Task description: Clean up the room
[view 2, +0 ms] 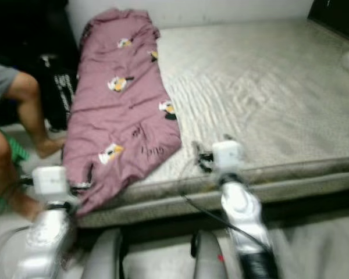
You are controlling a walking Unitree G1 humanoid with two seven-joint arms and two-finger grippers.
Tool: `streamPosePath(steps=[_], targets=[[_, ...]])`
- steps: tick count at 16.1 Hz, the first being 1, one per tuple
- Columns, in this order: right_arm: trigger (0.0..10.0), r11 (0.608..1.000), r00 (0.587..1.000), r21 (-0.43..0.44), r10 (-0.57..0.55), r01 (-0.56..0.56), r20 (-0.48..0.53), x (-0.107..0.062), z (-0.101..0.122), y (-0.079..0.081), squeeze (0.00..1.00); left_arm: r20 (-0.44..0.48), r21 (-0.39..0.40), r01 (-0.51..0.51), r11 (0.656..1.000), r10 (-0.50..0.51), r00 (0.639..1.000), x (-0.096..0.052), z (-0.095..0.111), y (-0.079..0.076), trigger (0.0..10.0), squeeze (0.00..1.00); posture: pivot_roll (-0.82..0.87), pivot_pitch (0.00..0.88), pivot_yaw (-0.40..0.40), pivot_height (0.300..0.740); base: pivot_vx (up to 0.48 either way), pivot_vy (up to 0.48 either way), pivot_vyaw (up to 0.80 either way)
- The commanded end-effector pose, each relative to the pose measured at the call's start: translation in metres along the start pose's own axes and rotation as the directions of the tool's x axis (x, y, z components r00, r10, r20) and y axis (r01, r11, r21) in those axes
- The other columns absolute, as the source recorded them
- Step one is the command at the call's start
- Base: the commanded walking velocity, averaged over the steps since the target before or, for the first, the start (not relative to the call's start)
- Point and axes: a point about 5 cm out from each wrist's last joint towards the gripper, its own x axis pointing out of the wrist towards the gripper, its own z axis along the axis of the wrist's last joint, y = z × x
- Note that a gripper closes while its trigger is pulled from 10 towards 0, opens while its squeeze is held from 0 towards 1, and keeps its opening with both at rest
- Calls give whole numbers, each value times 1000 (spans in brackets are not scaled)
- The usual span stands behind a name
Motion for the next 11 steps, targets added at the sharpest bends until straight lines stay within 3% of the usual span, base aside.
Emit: streamPosePath(steps=[1, 5, 11], targets=[[10000, 1000, 1000, 15, 12, -13, 27, 5, 7, 6, 0, 6, 15, 2, 1000, -2, 1000, 0, 1, 7, 10000, 0, -15, 0, 32, 573, 349, 0, 0], [10000, 1000, 1000, 6, -3, 3, 12, -1, 5, 0, 0, -46, 23, -16, 1000, 17, 999, 1, -3, 7, 10000, 0, -22, 12, 13, 573, 64, 0, 0], [10000, 999, 997, -18, -47, 46, -61, -45, 1, -22, 0, -173, 83, -31, 996, 45, 984, 32, -6, 24, 10000, 0, -110, 162, 12, 518, 0, 0, 0]])
